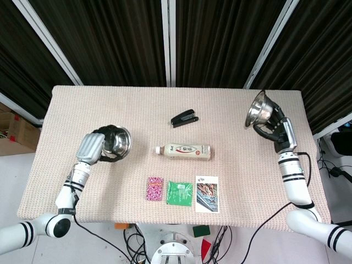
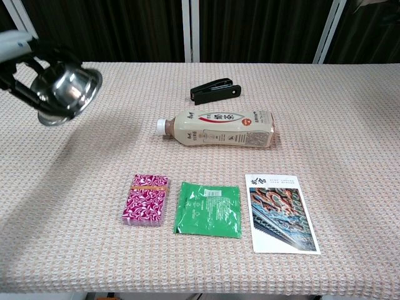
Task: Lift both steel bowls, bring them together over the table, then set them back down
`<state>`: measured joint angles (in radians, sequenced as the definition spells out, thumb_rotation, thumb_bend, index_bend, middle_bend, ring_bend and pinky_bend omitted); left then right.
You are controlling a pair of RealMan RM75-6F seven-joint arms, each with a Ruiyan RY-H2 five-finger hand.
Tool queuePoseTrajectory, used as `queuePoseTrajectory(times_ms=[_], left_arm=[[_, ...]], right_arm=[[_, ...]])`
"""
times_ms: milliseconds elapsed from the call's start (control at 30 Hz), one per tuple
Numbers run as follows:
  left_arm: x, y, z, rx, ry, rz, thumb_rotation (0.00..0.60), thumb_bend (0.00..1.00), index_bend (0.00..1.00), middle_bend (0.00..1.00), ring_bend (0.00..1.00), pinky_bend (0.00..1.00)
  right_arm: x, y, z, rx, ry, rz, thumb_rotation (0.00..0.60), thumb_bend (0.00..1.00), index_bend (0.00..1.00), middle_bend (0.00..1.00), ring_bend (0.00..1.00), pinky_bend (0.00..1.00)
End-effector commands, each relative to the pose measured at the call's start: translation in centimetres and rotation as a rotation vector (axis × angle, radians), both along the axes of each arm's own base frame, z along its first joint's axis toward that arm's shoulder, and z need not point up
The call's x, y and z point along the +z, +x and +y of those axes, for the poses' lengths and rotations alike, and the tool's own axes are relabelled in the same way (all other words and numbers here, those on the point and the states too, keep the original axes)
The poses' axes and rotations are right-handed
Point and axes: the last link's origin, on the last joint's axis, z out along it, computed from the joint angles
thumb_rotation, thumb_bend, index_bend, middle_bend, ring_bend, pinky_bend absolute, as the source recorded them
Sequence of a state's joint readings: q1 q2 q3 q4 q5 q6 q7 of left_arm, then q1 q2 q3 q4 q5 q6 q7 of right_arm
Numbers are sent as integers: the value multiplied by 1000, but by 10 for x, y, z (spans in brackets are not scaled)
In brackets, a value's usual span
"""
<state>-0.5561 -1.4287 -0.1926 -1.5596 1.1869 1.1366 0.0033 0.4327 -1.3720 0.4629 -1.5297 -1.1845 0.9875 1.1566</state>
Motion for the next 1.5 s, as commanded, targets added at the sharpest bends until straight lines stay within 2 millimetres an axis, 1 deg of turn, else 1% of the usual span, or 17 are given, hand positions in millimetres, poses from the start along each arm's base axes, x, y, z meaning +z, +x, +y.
queuePoseTrajectory(times_ms=[33,67,167,267,367,500,633,733,900,1233,1300,1367,1500], left_arm=[[34,38,1,-78,158,-656,600,126,612,634,522,690],[34,46,3,-80,143,-774,600,126,614,636,533,690],[28,64,6,-85,93,-962,600,125,627,646,546,690],[16,78,9,-112,73,-974,600,125,634,654,557,691],[2,93,8,-129,41,-992,600,125,635,655,558,691],[-12,109,14,-152,31,-977,600,125,640,660,569,692],[-24,121,22,-187,49,-929,600,125,643,664,574,720],[-31,128,25,-211,58,-887,600,125,653,672,586,735],[-37,132,31,-229,68,-833,600,125,663,685,631,760],[-47,142,36,-243,92,-804,600,126,675,695,633,764],[-47,143,36,-244,89,-808,600,126,676,696,633,764],[-47,141,36,-244,90,-807,600,126,678,697,633,764],[-42,132,35,-238,100,-814,600,127,679,699,633,764]], right_arm=[[-21,12,2,24,58,-52,600,240,743,576,510,575],[-30,16,4,29,83,-86,600,240,743,576,511,575],[-52,27,7,35,132,-179,600,239,744,576,511,576],[-68,38,7,52,168,-250,600,242,743,576,512,576],[-81,52,4,94,207,-266,600,249,743,576,513,577],[-94,74,-3,145,256,-297,600,263,743,576,513,578],[-105,97,-14,185,284,-330,600,273,744,576,513,578],[-113,111,-20,206,308,-341,600,275,744,576,513,578],[-126,130,-26,233,347,-362,600,281,744,576,514,578],[-145,170,-28,296,404,-432,600,289,744,576,520,582],[-147,174,-28,308,413,-431,600,289,744,576,520,583],[-147,173,-27,310,417,-430,600,290,743,576,520,583],[-139,159,-32,283,386,-433,600,293,744,576,520,583]])
